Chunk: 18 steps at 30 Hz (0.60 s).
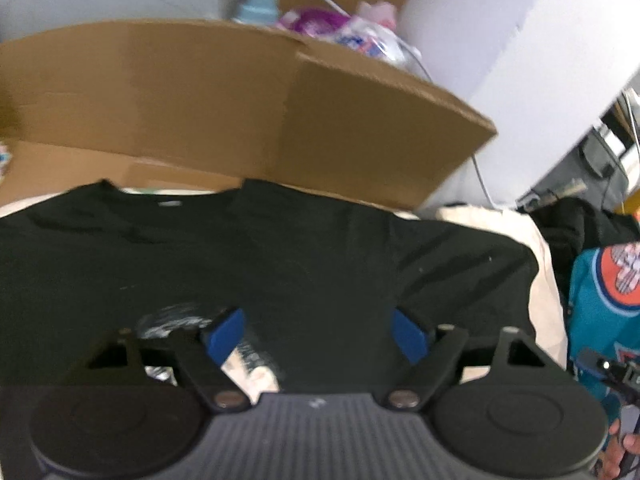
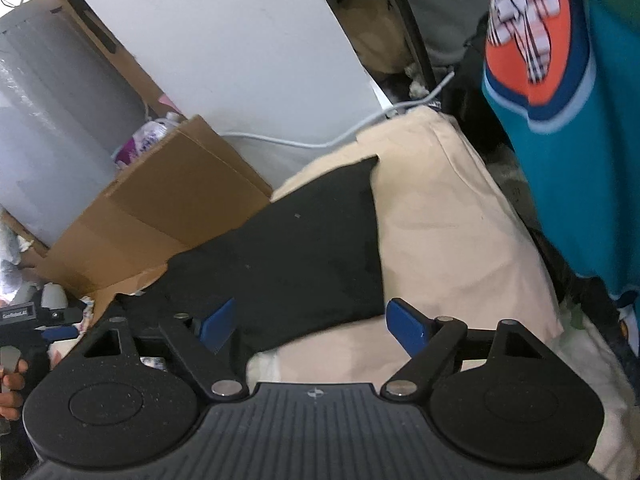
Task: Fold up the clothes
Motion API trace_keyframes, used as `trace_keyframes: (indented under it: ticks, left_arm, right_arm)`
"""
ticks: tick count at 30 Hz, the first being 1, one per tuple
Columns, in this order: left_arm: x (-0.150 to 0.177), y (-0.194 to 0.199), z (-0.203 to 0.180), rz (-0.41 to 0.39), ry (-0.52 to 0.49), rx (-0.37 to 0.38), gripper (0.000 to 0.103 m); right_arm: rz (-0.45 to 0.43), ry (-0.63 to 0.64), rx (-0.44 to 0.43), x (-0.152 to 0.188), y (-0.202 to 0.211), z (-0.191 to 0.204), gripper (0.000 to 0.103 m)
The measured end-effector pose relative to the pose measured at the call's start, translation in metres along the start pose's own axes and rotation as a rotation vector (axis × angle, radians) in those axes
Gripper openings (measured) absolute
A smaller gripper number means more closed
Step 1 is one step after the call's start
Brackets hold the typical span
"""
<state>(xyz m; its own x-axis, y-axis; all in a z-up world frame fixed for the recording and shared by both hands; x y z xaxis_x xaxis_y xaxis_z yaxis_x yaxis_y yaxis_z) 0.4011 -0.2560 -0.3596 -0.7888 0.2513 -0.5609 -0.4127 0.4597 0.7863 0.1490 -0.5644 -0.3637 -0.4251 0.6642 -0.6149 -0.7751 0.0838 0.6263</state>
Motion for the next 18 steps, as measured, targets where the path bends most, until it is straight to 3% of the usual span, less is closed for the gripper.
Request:
trace_keyframes:
  ticks: [8, 18]
  left_arm:
    - [-0.004, -0.068, -0.069, 0.05, -0.183, 0.158, 0.07]
    - [-0.033, -0.126, -0.158, 0.076, -0.447, 0.292, 0.056]
  right_arm:
    - [-0.023, -0.125, 0.016, 0.018, -0.024, -0.028, 0.075]
    - [-0.042, -0.276, -0.026, 0.03, -0.044, -0.037, 0.065]
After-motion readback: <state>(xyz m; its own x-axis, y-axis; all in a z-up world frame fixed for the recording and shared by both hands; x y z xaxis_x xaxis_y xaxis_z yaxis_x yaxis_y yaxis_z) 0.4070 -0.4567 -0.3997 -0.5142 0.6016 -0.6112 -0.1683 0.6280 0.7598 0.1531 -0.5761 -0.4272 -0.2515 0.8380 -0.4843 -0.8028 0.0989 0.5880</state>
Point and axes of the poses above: each gripper's, at about its wrist camera, not at the fingertips, and y roughly against the way its jaws point, z to its left, x to its underside, the point moved 7 cm from there along -y, roughly the way its jaws point, and after that the axes turned 5 degrees about -z, right-handed, at the moved point
